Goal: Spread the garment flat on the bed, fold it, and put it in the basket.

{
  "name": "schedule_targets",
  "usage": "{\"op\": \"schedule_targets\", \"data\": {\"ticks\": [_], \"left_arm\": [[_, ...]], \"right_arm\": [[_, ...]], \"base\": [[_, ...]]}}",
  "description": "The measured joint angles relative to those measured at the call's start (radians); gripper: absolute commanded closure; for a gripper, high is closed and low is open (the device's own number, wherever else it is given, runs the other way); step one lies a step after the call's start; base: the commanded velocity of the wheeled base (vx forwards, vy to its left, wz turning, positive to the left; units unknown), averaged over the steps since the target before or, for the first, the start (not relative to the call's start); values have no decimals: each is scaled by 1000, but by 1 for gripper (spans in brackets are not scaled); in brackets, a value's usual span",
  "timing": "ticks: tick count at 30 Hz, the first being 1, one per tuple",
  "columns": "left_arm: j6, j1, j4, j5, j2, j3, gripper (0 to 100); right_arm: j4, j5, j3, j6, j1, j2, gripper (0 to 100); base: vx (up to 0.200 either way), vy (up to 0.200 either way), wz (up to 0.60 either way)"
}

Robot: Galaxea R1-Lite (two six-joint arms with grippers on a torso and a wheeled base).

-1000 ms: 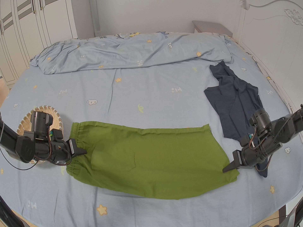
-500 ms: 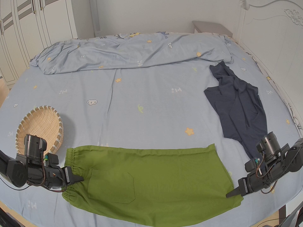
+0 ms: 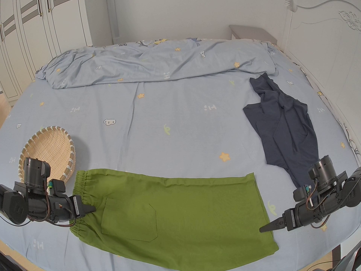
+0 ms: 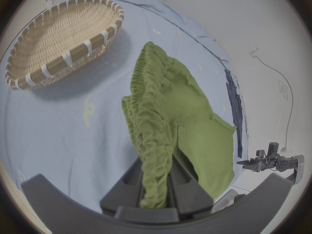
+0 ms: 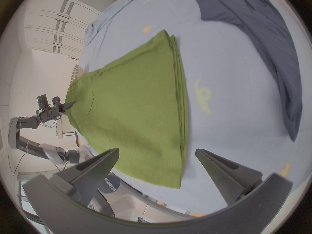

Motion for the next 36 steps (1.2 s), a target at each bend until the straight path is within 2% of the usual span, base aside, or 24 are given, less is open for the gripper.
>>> {"op": "schedule_targets", "data": {"ticks": [5,9,15,21,25,30,36], "left_arm": [[1,10,10,23,-52,-12,100],[21,44,67,66,-90,-43,100],[146,139,273,79,-136,-121,100],[178,175,370,84,-177,-199,100],[169,102,404,106,-214,-219,100],[124,-29,484,170,-263,-265,100],[3,-283,592,321,-279,-406,100]], "right_arm": [[-37,-60,-59,-1,-17,-17,0],[-43,-146,-124,-3,-30,-37,0],[-44,-161,-156,-8,-70,-58,0],[-43,-160,-165,-10,-91,-68,0],[-43,-160,-166,-10,-91,-72,0],[-41,-159,-167,-10,-89,-77,0],[-38,-159,-167,-11,-88,-84,0]], "base": [[0,0,0],[0,0,0],[0,0,0],[0,0,0],[0,0,0],[0,0,0],[0,0,0]]}}
